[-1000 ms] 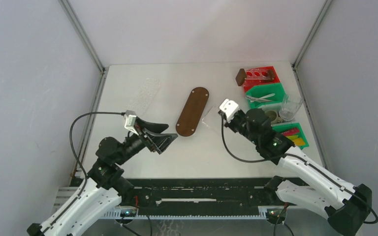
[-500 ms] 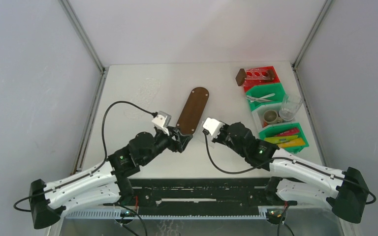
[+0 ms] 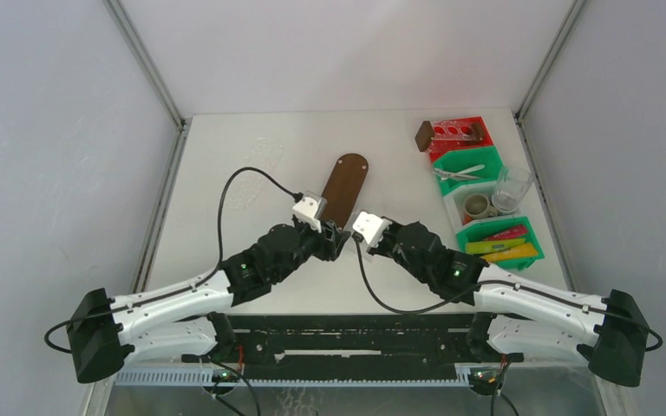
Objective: Prepare toiletry sets of a toothbrush and toothpaste on the tray
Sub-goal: Pick up the toothpaste holder from the storage box.
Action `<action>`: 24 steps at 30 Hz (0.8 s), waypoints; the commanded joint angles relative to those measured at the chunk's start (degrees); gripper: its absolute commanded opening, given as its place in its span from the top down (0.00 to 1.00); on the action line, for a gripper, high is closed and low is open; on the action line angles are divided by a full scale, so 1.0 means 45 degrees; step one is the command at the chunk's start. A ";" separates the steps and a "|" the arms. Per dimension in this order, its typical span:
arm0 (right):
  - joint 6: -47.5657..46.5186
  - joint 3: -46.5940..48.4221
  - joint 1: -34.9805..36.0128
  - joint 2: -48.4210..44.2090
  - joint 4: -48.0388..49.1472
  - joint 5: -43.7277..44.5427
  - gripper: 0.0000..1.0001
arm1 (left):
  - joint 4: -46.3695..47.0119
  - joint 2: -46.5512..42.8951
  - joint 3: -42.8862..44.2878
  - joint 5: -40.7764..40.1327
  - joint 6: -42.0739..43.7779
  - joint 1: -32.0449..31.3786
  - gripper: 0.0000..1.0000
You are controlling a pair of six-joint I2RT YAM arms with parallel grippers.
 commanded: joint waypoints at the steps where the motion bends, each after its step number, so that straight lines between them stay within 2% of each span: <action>1: -0.0011 0.0088 0.0263 -0.0051 0.1019 0.0355 1.00 | 0.1166 0.0495 0.0917 0.0106 0.0279 -0.0047 0.46; 9: -0.0020 0.0086 0.0694 -0.0092 0.1045 0.0676 1.00 | 0.0451 0.1542 0.1607 -0.0278 0.0633 -0.0047 0.63; 13: 0.0065 0.0088 0.0853 -0.0092 0.1154 0.0657 1.00 | 0.0360 0.1773 0.1671 -0.0502 0.0944 -0.0047 0.79; 14: 0.0078 0.0089 0.0894 -0.0092 0.1163 0.0633 1.00 | 0.0353 0.1802 0.1676 -0.0590 0.1079 -0.0047 0.88; 16: 0.0159 0.0104 0.0973 -0.0095 0.1183 0.0531 0.99 | 0.0437 0.1781 0.1623 -0.0777 0.1421 -0.0045 0.99; 19: 0.0359 0.0097 0.1065 -0.0149 0.1208 0.0291 0.85 | 0.1195 0.1509 0.1279 -0.0989 0.2075 -0.0047 1.00; 22: 0.0597 0.0191 0.1125 -0.0210 0.1061 -0.0014 0.64 | 0.2127 0.1101 0.0790 -0.1202 0.2758 -0.0046 1.00; 24: 0.0784 0.0244 0.1139 -0.0261 0.1027 -0.0219 0.55 | 0.2756 0.0820 0.0427 -0.1328 0.3064 -0.0033 1.00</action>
